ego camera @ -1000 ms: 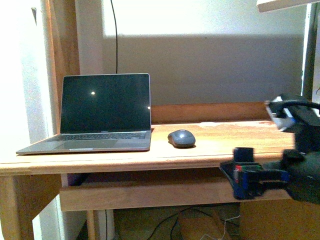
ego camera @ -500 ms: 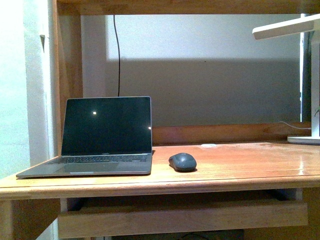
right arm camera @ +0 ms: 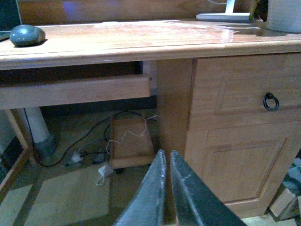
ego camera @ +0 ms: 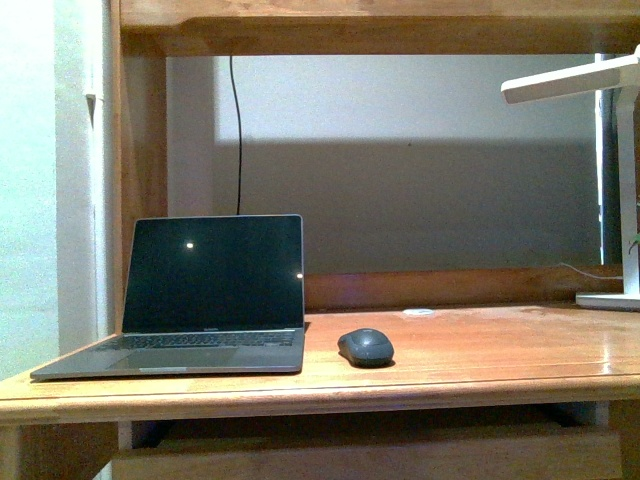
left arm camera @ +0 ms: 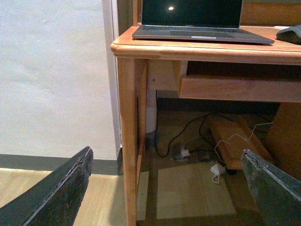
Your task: Place mouse
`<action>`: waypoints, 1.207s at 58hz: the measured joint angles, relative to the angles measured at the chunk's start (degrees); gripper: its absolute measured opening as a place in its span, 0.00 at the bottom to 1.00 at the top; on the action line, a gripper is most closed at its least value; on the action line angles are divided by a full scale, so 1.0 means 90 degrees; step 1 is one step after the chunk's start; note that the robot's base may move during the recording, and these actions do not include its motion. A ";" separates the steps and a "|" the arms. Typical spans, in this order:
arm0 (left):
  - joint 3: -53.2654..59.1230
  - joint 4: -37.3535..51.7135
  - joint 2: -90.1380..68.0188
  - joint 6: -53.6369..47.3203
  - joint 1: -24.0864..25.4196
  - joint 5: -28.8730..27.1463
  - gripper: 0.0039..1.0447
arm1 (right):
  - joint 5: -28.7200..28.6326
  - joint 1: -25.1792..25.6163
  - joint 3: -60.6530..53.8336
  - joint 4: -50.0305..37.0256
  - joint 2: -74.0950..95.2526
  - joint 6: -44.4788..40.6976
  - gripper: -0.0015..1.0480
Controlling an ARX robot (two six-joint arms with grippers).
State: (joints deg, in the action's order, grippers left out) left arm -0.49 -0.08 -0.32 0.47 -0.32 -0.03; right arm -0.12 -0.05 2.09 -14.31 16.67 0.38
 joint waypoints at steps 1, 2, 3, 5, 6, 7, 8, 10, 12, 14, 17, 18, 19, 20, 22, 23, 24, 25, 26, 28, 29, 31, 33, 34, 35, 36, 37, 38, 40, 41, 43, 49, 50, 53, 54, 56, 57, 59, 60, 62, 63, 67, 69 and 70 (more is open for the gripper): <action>0.0000 0.0000 0.0000 0.0000 0.0000 0.0000 0.93 | 0.0005 0.0000 -0.0022 -0.0005 -0.0036 -0.0005 0.03; 0.0000 0.0000 0.0000 0.0000 0.0000 0.0000 0.93 | 0.0005 0.0000 -0.0073 -0.0068 -0.0073 -0.0005 0.03; 0.0000 0.0000 0.0000 0.0000 0.0000 0.0000 0.93 | 0.0007 0.0000 -0.0124 -0.0097 -0.0112 -0.0005 0.03; 0.0000 0.0000 0.0000 0.0000 0.0000 0.0000 0.93 | 0.0005 0.0000 -0.0141 -0.0051 -0.0175 -0.0005 0.03; 0.0000 0.0000 0.0000 0.0000 0.0000 0.0000 0.93 | 0.0005 0.0000 -0.0141 -0.0051 -0.0194 -0.0007 0.03; 0.0000 0.0000 0.0000 -0.0002 0.0000 0.0002 0.93 | 0.0007 0.0000 -0.0141 -0.0039 -0.0219 -0.0007 0.03; 0.0000 0.0000 0.0000 0.0000 0.0000 0.0002 0.93 | 0.0007 0.0000 -0.0141 0.0005 -0.0265 -0.0005 0.03; 0.0000 0.0000 0.0000 0.0000 0.0000 0.0000 0.93 | 0.0002 0.0000 -0.0141 0.0070 -0.0338 -0.0007 0.03; 0.0000 0.0000 0.0000 0.0000 0.0000 0.0000 0.93 | 0.0005 0.0000 -0.0141 0.0134 -0.0401 -0.0007 0.03; 0.0000 0.0000 0.0000 0.0000 0.0000 0.0000 0.93 | 0.0005 0.0000 -0.0141 0.0180 -0.0454 -0.0007 0.03; 0.0000 0.0000 0.0000 0.0000 0.0000 0.0000 0.93 | 0.0005 0.0000 -0.0141 0.0287 -0.0559 -0.0005 0.03; 0.0000 0.0000 0.0000 0.0000 0.0000 0.0000 0.93 | 0.0005 0.0000 -0.0141 0.0311 -0.0583 -0.0007 0.03; 0.0000 0.0000 0.0000 0.0000 0.0000 0.0000 0.93 | 0.0005 0.0000 -0.0141 0.0342 -0.0612 -0.0007 0.03; 0.0000 0.0000 0.0000 -0.0002 0.0000 0.0000 0.93 | 0.0005 0.0000 -0.0141 0.0389 -0.0656 -0.0007 0.03; 0.0000 0.0000 0.0000 0.0000 0.0000 0.0000 0.93 | 0.0005 0.0000 -0.0141 0.0466 -0.0733 -0.0007 0.03; 0.0000 0.0000 0.0000 -0.0002 0.0000 0.0000 0.93 | 0.0005 0.0000 -0.0141 0.0622 -0.0882 -0.0007 0.03; 0.0000 0.0000 0.0000 -0.0002 0.0000 0.0002 0.93 | 0.0007 0.0000 -0.0138 0.0867 -0.1059 -0.0007 0.03; 0.0000 0.0000 0.0000 -0.0002 0.0000 0.0000 0.93 | 0.0007 0.0000 -0.0138 0.1129 -0.1231 -0.0007 0.03; 0.0000 0.0000 0.0000 -0.0002 0.0000 0.0000 0.93 | 0.0007 0.0000 -0.0138 0.1248 -0.1311 -0.0007 0.03; 0.0000 0.0000 0.0000 -0.0002 0.0000 -0.0002 0.93 | 0.0007 0.0000 -0.0138 0.1513 -0.1579 -0.0007 0.03; 0.0000 0.0000 0.0000 0.0000 0.0000 0.0000 0.93 | 0.0017 0.0000 -0.0138 0.1542 -0.1673 -0.0007 0.03; 0.0000 0.0000 0.0000 0.0000 0.0000 0.0005 0.93 | -0.0005 0.0000 -0.0141 0.1552 -0.1773 -0.0007 0.03; 0.0000 0.0000 0.0000 0.0000 0.0000 0.0005 0.93 | 0.0012 0.0000 -0.0141 0.1562 -0.1812 -0.0010 0.03; 0.0000 0.0000 0.0000 -0.0002 0.0000 0.0002 0.93 | 0.0012 0.0000 -0.0138 0.1564 -0.1814 -0.0010 0.03; 0.0000 0.0000 0.0000 0.0000 0.0000 0.0002 0.93 | 0.0010 0.0000 -0.0138 0.1566 -0.1812 -0.0010 0.03; 0.0000 0.0000 0.0000 0.0000 0.0000 0.0002 0.93 | -0.0002 0.0000 -0.0138 0.1574 -0.1812 -0.0010 0.03; 0.0000 0.0000 0.0000 0.0000 0.0000 0.0002 0.93 | 0.0000 0.0000 -0.0138 0.1574 -0.1812 -0.0010 0.03; 0.0000 0.0000 0.0000 0.0000 0.0000 0.0000 0.93 | 0.0019 0.0000 -0.0138 0.1576 -0.1812 -0.0010 0.03; 0.0000 0.0000 0.0000 0.0000 0.0000 0.0000 0.93 | 0.0012 0.0000 -0.0141 0.1579 -0.1814 -0.0010 0.03; 0.0000 0.0000 0.0000 0.0000 0.0000 0.0002 0.93 | 0.0015 0.0000 -0.0138 0.1581 -0.1814 -0.0010 0.03; 0.0000 0.0000 0.0000 0.0000 0.0000 0.0002 0.93 | 0.0010 0.0000 -0.0138 0.1581 -0.1821 -0.0010 0.03; 0.0000 0.0000 0.0000 0.0000 0.0000 0.0002 0.93 | 0.0015 0.0000 -0.0141 0.1581 -0.1821 -0.0010 0.03; 0.0000 0.0000 0.0000 0.0000 0.0000 0.0002 0.93 | 0.0010 0.0000 -0.0138 0.1581 -0.1821 -0.0010 0.03; 0.0000 0.0000 0.0000 0.0000 0.0000 0.0002 0.93 | 0.0012 0.0000 -0.0138 0.1581 -0.1821 -0.0017 0.03; 0.0000 0.0000 0.0000 0.0000 0.0000 0.0002 0.93 | 0.0015 0.0000 -0.0138 0.1581 -0.1821 -0.0022 0.05; 0.0000 0.0000 0.0000 0.0000 0.0000 0.0002 0.93 | 0.0015 0.0000 -0.0138 0.1581 -0.1821 -0.0022 0.10; 0.0000 0.0000 0.0000 -0.0002 0.0000 0.0002 0.93 | 0.0012 0.0000 -0.0138 0.1581 -0.1821 -0.0022 0.13; 0.0000 0.0000 0.0000 0.0000 0.0000 0.0002 0.93 | 0.0012 0.0000 -0.0138 0.1581 -0.1821 -0.0022 0.19; 0.0000 0.0000 0.0000 0.0000 0.0000 0.0002 0.93 | 0.0012 0.0000 -0.0138 0.1581 -0.1821 -0.0022 0.22; 0.0000 0.0000 0.0000 0.0000 0.0000 0.0002 0.93 | 0.0012 0.0000 -0.0138 0.1581 -0.1821 -0.0022 0.29; 0.0000 0.0000 0.0000 -0.0002 0.0000 0.0002 0.93 | 0.0012 0.0000 -0.0138 0.1581 -0.1821 -0.0022 0.31; 0.0000 0.0000 0.0000 -0.0002 0.0000 0.0002 0.93 | 0.0012 0.0000 -0.0138 0.1581 -0.1821 -0.0022 0.41; 0.0000 0.0000 0.0000 0.0000 0.0000 0.0002 0.93 | 0.0012 0.0000 -0.0138 0.1581 -0.1821 -0.0022 0.49; 0.0000 0.0000 0.0000 0.0000 0.0000 0.0002 0.93 | 0.0012 0.0000 -0.0138 0.1581 -0.1821 -0.0022 0.50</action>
State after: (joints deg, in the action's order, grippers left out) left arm -0.49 -0.08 -0.32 0.47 -0.32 -0.01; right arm -0.01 -0.05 0.84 -0.08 0.27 0.19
